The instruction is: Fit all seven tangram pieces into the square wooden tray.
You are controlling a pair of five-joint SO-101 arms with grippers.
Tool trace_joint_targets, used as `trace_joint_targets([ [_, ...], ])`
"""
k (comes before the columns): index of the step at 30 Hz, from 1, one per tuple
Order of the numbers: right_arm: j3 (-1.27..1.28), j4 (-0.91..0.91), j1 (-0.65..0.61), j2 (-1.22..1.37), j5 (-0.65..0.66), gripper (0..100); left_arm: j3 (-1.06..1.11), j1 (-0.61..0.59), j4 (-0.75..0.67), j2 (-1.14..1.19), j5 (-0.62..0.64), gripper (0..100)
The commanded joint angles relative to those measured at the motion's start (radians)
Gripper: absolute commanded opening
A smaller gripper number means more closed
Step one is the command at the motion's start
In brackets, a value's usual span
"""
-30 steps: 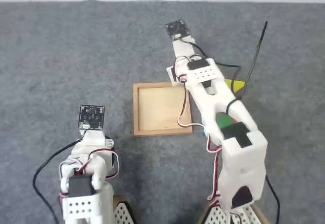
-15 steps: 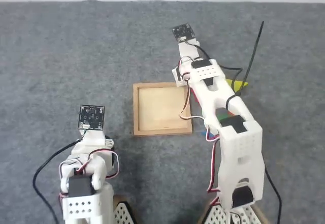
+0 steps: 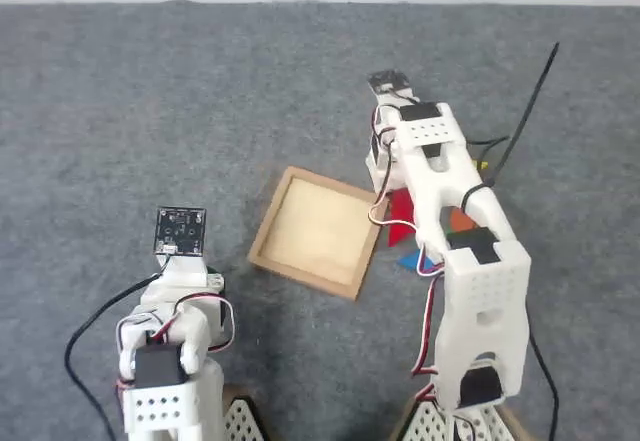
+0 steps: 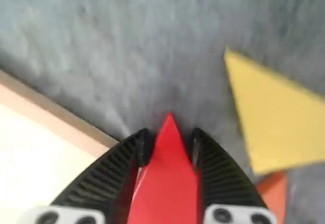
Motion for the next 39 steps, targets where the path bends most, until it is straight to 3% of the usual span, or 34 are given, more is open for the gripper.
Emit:
trace_joint_targets([
  [1, 0.034, 0.059, 0.013, -0.133, -0.014, 13.5, -0.013, -0.003, 0.005, -0.018, 0.017, 2],
  [12, 0.572, -0.185, 0.01, -0.633, -0.014, 13.7, -0.013, -0.003, 0.005, -0.018, 0.017, 2],
  [20, 0.692, -0.28, -0.005, -0.588, -0.023, 14.3, -0.013, -0.003, 0.005, -0.018, 0.017, 2],
  [28, 0.703, -0.272, -0.073, -0.499, -0.107, 39.6, -0.013, -0.003, 0.005, -0.018, 0.017, 2],
  [37, 0.793, -0.3, -0.058, -0.498, -0.112, 30.3, -0.013, -0.003, 0.005, -0.018, 0.017, 2],
  [39, 0.798, -0.295, -0.053, -0.498, -0.164, 29.9, -0.013, -0.003, 0.005, -0.018, 0.017, 2],
])
